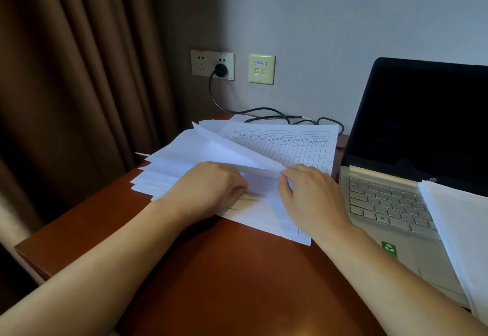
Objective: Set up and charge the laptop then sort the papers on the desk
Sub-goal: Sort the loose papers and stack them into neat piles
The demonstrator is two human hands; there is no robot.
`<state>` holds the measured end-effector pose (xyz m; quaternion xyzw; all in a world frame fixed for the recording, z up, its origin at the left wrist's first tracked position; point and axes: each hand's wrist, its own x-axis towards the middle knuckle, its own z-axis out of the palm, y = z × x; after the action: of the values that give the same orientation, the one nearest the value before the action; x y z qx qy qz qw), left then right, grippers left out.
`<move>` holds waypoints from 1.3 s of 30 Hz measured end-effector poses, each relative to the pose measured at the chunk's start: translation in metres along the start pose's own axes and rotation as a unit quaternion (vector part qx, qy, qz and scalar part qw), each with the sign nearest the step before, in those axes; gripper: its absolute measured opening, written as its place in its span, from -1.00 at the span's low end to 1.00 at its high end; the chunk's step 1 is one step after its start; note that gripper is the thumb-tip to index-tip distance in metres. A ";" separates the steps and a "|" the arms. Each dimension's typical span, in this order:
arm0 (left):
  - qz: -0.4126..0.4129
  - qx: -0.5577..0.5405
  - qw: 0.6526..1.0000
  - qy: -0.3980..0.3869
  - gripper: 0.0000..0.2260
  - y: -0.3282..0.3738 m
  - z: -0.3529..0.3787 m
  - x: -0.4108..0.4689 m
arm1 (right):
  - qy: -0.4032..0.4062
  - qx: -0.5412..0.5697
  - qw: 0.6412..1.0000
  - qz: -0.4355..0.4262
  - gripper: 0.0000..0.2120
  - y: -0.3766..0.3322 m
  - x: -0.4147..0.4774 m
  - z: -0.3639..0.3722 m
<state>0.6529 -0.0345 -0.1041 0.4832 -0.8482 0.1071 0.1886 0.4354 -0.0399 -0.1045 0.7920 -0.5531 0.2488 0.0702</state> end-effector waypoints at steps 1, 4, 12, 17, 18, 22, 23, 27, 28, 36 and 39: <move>-0.005 0.007 1.000 0.024 -0.78 -0.002 0.000 0.001 | -0.006 0.006 1.000 -0.017 -0.72 -0.001 0.000 -0.001; -0.020 0.019 0.996 0.084 -0.74 -0.005 -0.001 0.002 | -0.022 0.029 0.997 -0.072 -0.69 -0.005 -0.002 -0.003; 0.051 0.001 0.980 0.194 -0.89 0.006 -0.012 0.003 | -0.011 -0.053 0.998 0.016 -0.73 -0.008 -0.001 -0.014; -0.022 -0.033 0.998 -0.051 -0.58 0.002 -0.007 -0.002 | 0.027 -0.059 0.997 0.044 -0.76 -0.006 -0.001 -0.009; -0.037 -0.030 0.995 -0.090 -0.55 0.001 -0.007 -0.001 | 0.042 -0.050 0.997 0.045 -0.75 -0.005 -0.001 -0.008; -0.036 0.016 0.990 -0.134 -0.49 0.006 -0.010 0.001 | 0.045 -0.018 0.997 0.059 -0.73 -0.001 0.000 -0.005; -0.036 0.019 0.991 -0.129 -0.56 0.006 -0.008 0.000 | 0.042 -0.017 0.997 0.060 -0.74 0.000 0.000 -0.004; -0.058 0.025 0.994 -0.091 -0.66 0.007 -0.005 -0.001 | 0.039 0.000 0.997 0.063 -0.73 0.002 0.001 -0.002; -0.061 0.022 0.994 -0.084 -0.69 0.007 -0.006 -0.001 | 0.037 0.005 0.997 0.065 -0.73 0.003 0.001 -0.002; -0.060 -0.026 0.993 -0.094 -0.74 0.006 -0.010 -0.001 | 0.031 0.064 0.994 0.081 -0.66 0.005 0.003 -0.002; -0.047 -0.008 0.997 -0.060 -0.74 0.002 -0.005 -0.001 | 0.023 0.091 0.992 0.088 -0.64 0.005 0.004 -0.004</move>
<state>0.6525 -0.0310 -0.1003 0.5264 -0.8354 0.0624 0.1455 0.4306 -0.0436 -0.1004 0.7375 -0.5937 0.3218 -0.0117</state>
